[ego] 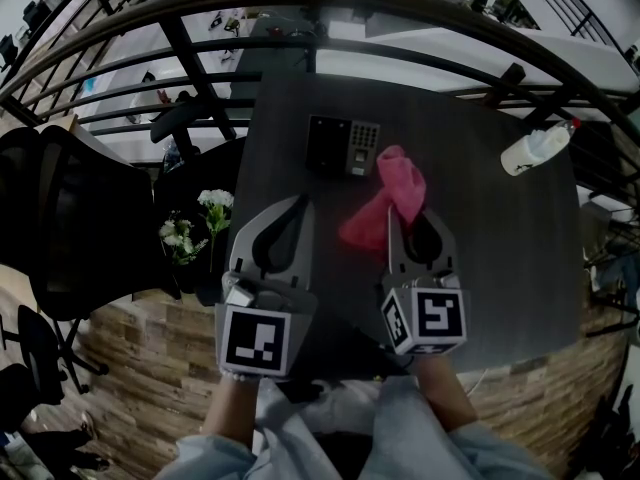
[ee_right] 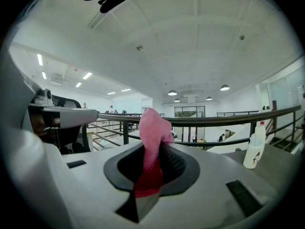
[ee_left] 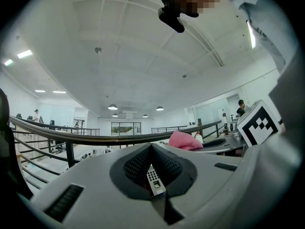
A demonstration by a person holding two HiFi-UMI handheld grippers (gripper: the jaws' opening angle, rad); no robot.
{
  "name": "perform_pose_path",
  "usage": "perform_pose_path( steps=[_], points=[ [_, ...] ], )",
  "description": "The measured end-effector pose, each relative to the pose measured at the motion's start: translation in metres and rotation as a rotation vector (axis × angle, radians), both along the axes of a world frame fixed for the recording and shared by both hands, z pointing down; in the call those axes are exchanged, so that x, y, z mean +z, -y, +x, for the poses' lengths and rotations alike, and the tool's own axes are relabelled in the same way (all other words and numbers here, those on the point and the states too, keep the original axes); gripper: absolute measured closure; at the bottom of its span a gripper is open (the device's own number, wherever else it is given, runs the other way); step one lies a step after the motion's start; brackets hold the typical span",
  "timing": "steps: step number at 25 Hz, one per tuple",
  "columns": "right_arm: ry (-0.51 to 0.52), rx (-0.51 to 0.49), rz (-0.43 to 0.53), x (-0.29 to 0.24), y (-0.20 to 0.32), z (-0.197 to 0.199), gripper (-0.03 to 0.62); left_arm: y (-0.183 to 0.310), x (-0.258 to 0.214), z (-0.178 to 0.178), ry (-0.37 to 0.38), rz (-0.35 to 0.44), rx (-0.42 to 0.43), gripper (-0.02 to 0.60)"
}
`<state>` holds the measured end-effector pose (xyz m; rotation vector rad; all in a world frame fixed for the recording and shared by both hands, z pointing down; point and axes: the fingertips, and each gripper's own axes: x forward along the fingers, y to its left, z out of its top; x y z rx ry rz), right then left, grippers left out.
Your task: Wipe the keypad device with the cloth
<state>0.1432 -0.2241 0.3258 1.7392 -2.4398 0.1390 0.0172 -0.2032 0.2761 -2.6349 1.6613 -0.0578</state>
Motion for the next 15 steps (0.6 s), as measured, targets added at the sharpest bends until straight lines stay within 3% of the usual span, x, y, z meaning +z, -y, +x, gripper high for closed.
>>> perform_pose_path(
  steps=[15],
  points=[
    [-0.009, -0.001, -0.001, 0.0009, -0.0009, -0.0002, 0.519, -0.0007, -0.0001, -0.0001, -0.001, 0.002, 0.001, 0.580]
  ],
)
